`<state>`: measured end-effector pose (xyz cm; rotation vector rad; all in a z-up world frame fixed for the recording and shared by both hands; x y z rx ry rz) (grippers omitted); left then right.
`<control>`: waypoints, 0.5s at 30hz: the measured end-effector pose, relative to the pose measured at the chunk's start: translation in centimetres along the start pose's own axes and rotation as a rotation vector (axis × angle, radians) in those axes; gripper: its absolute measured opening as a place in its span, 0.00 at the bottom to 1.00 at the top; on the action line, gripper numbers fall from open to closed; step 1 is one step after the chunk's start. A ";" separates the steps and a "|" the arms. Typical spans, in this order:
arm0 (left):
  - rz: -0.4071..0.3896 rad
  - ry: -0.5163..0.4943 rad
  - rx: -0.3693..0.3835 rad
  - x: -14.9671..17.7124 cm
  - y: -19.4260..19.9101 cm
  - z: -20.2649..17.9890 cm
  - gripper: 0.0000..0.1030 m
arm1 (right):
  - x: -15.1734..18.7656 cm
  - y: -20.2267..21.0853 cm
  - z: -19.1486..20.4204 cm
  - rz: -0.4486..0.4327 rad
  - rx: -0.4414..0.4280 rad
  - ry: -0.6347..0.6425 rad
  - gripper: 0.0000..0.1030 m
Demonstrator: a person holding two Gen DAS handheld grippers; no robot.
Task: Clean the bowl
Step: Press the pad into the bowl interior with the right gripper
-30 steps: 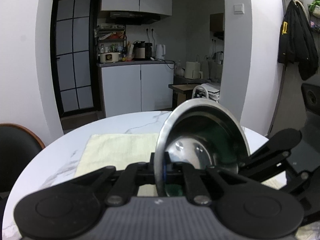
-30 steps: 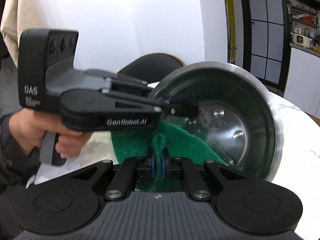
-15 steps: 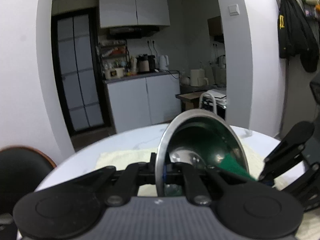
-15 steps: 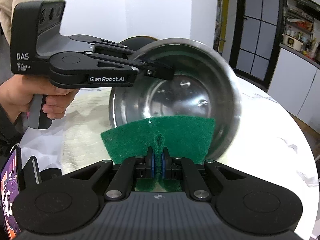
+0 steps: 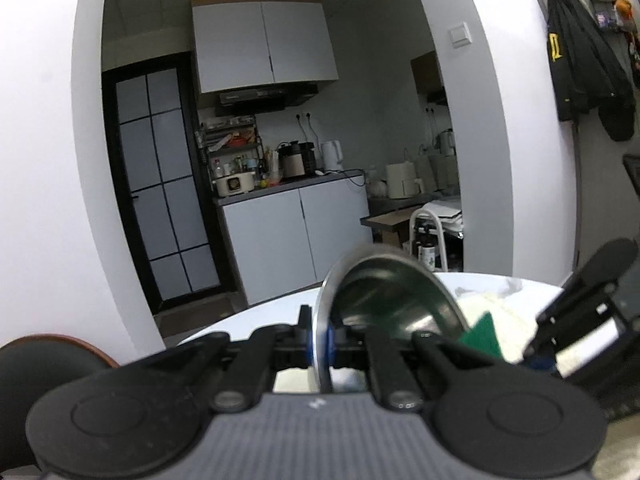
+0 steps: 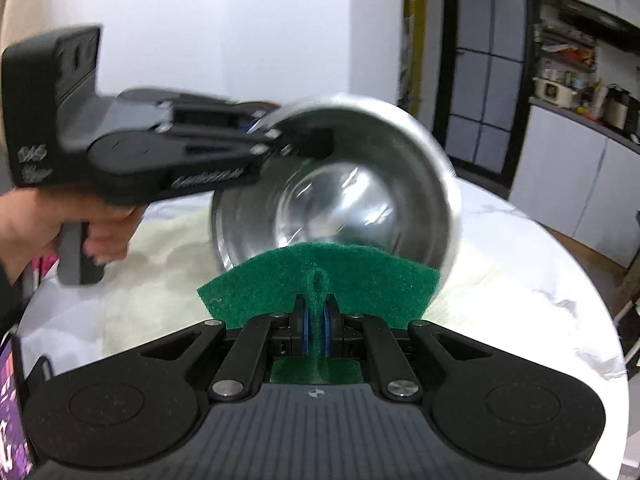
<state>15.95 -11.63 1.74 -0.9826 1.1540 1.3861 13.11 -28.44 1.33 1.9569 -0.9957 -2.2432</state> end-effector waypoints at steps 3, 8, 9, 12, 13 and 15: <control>-0.001 0.014 0.014 -0.2 -0.1 0.1 0.08 | 0.5 -0.7 0.2 0.035 0.029 0.022 0.07; 0.048 0.051 0.000 0.2 -0.1 0.2 0.10 | 0.6 -1.6 0.9 0.061 0.009 0.028 0.07; 0.060 0.057 -0.003 0.3 -0.1 0.3 0.11 | 0.7 -1.7 1.2 0.060 0.005 0.028 0.07; 0.160 0.117 -0.006 0.9 -0.3 1.0 0.14 | 0.8 -2.0 1.7 0.060 0.003 0.032 0.07; 0.198 0.160 -0.002 1.2 -0.4 1.3 0.14 | 0.8 -2.0 1.8 0.059 0.002 0.032 0.07; 0.239 0.170 0.002 1.4 -0.5 1.4 0.15 | 0.9 -2.0 1.9 0.059 -0.001 0.033 0.07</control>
Point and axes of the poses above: each gripper's, at about its wrist camera, not at the fingertips, and y roughly against the way its jaws point, z to its left, x to its underside, the point moved 1 cm from there along -y, roughly the way its jaws point, and after that the axes turned 9 degrees about -z, right-handed, at the moved point
